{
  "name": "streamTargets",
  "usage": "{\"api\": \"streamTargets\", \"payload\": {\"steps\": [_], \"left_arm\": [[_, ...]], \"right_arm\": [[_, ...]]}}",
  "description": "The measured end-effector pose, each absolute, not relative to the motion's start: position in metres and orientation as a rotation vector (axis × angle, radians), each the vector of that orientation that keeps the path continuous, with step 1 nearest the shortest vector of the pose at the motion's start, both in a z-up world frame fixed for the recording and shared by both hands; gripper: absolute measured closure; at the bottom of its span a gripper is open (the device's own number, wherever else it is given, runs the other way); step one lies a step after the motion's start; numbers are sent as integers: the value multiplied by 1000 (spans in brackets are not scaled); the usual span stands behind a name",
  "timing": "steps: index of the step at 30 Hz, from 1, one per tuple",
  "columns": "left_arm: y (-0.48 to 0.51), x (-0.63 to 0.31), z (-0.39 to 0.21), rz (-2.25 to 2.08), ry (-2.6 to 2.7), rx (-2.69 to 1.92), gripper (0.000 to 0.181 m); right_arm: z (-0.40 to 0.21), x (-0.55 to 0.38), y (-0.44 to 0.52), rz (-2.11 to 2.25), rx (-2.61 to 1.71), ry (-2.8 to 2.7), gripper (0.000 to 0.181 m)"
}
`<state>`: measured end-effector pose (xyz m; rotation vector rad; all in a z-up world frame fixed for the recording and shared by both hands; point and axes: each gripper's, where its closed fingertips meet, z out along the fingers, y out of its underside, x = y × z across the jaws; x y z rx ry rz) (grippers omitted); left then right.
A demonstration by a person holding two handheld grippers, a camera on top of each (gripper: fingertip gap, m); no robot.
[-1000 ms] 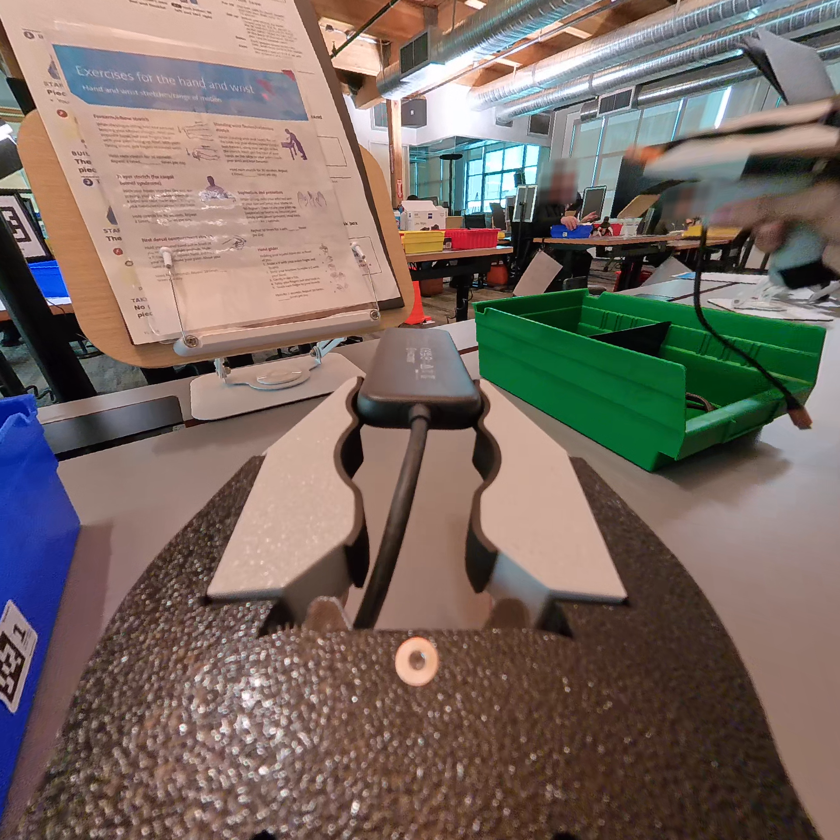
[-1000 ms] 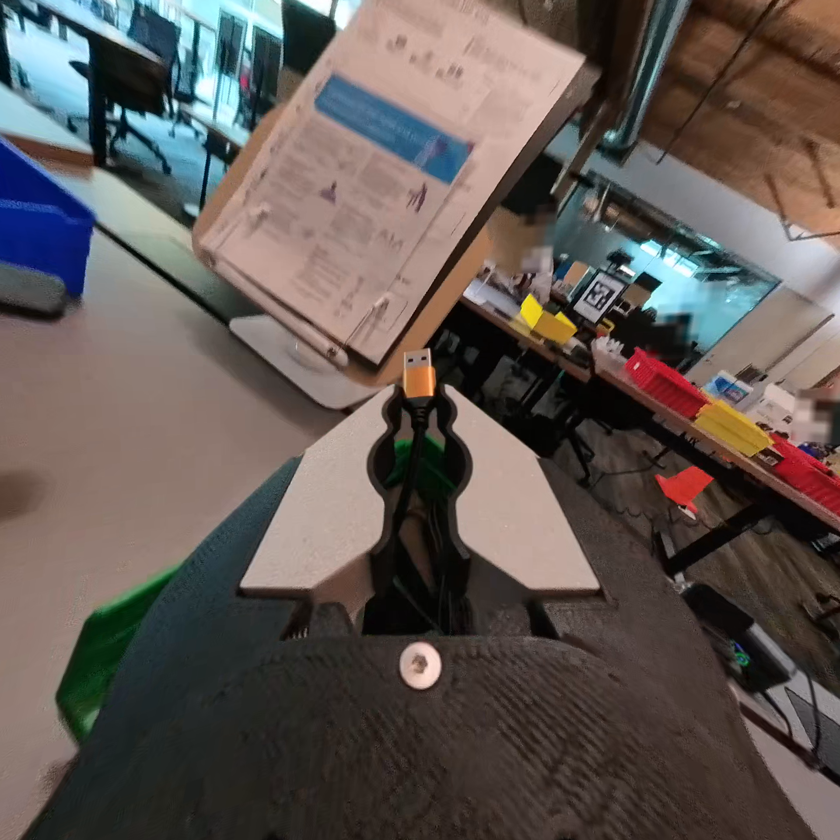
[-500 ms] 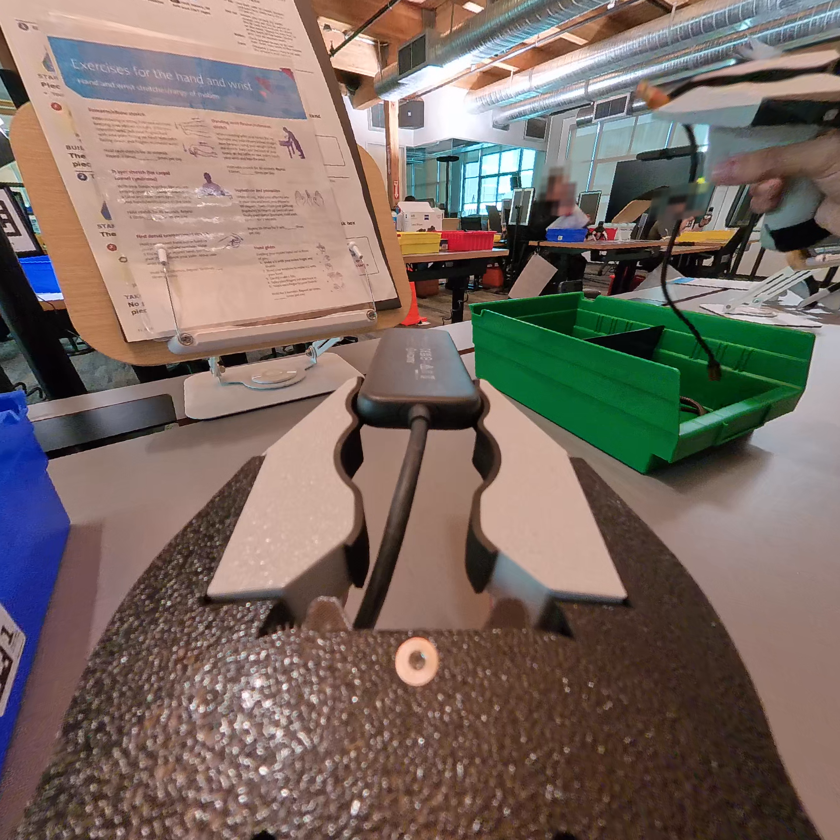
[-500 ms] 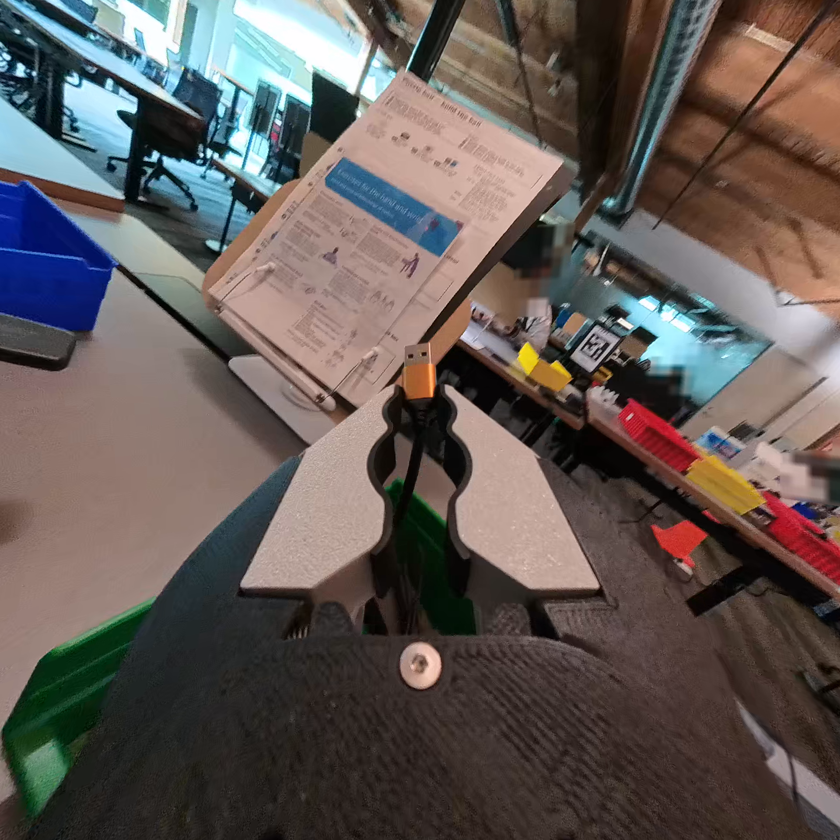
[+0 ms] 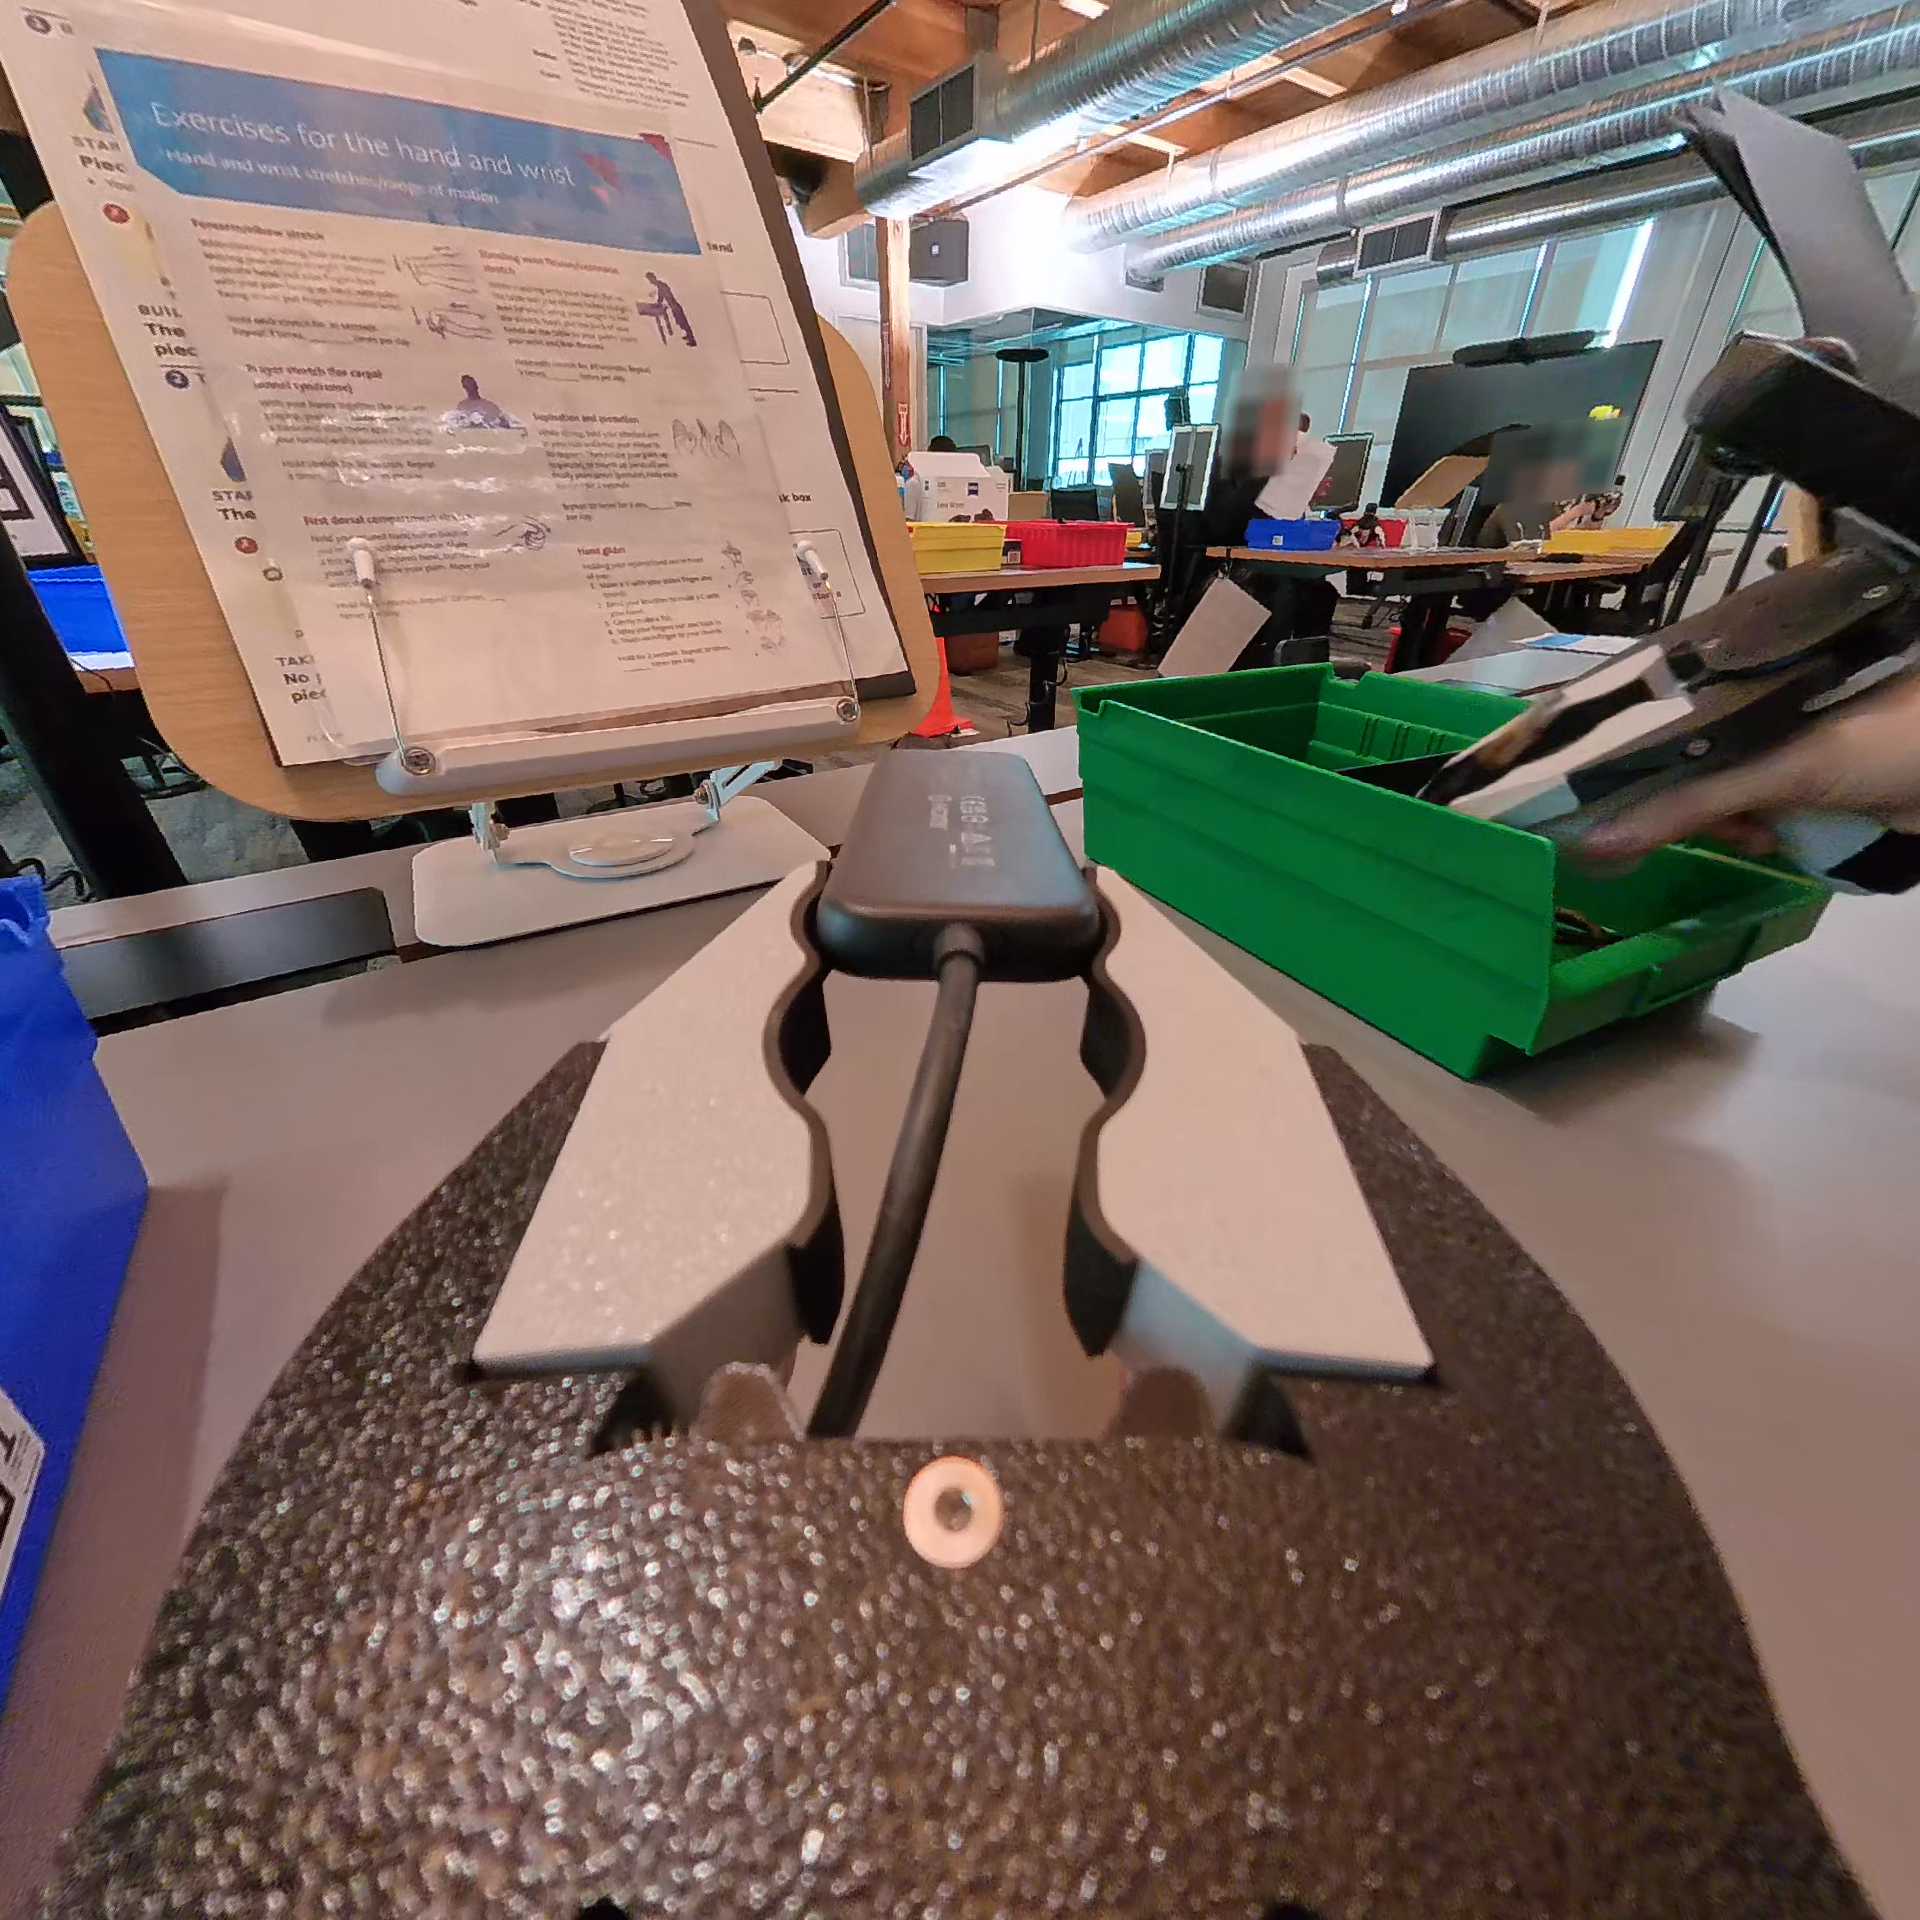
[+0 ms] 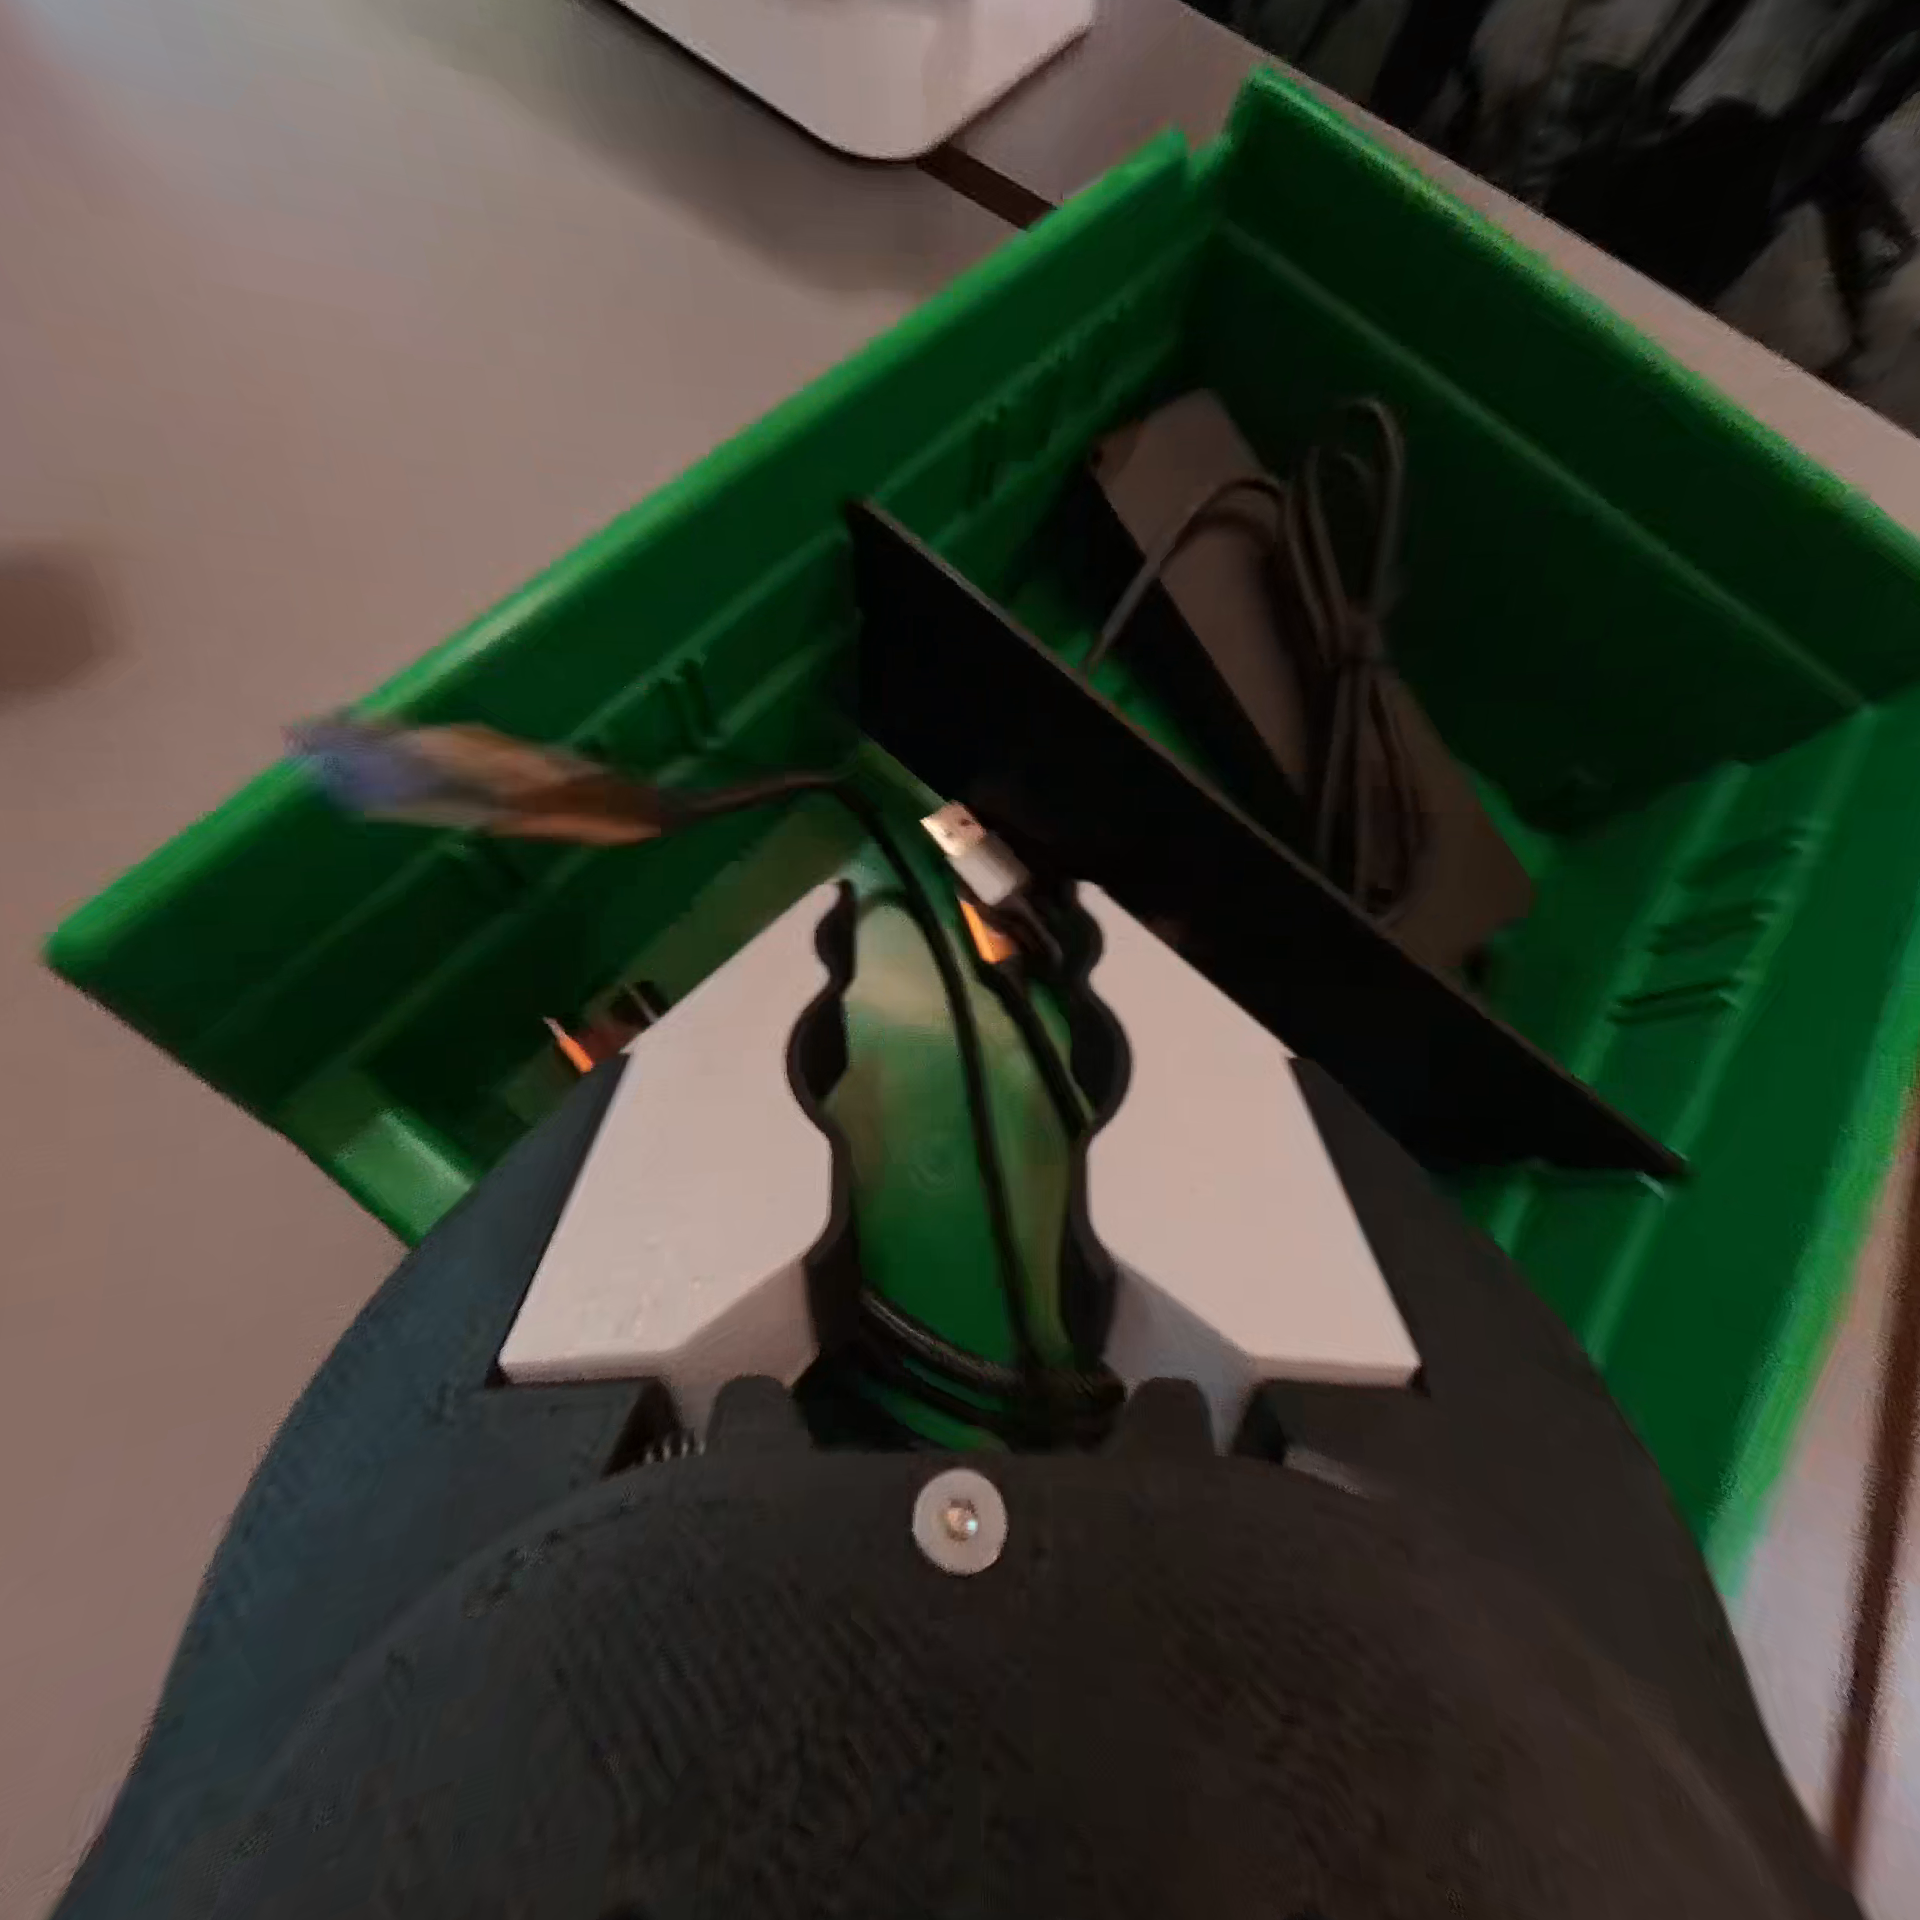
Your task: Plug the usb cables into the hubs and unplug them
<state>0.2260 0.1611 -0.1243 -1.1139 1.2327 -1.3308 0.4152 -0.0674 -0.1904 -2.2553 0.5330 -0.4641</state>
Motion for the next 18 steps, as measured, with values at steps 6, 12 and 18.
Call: {"api": "streamTargets", "payload": {"steps": [6,12,18], "left_arm": [[161,227,-126,-1332,1237,-1119,137],[158,228,-129,-1325,1258,-1115,137],[158,229,-130,-1327,1262,-1120,137]], "right_arm": [[-137,404,-86,-649,-2027,587,109],[-155,341,-58,-447,-2100,387,115],[-200,311,-59,-425,-2383,234,123]]}}
